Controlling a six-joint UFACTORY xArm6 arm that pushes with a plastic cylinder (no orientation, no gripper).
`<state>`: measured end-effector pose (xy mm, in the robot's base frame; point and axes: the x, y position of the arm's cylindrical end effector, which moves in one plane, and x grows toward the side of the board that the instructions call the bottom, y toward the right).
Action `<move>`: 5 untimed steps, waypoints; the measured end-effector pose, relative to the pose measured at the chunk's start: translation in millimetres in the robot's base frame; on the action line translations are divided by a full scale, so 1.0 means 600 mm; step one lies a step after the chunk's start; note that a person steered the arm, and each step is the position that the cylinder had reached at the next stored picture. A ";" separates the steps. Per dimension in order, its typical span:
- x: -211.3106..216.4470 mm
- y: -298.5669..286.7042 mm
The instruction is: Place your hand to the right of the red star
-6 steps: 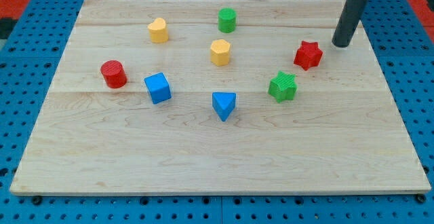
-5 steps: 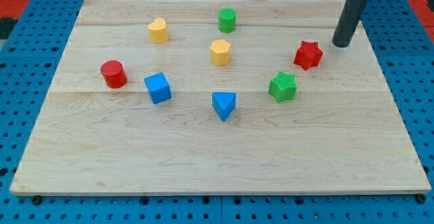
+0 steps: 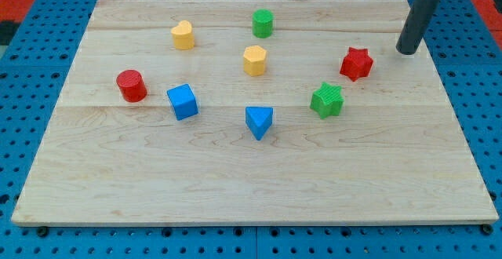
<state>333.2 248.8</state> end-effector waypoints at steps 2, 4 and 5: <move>0.001 0.001; 0.022 0.014; 0.056 0.014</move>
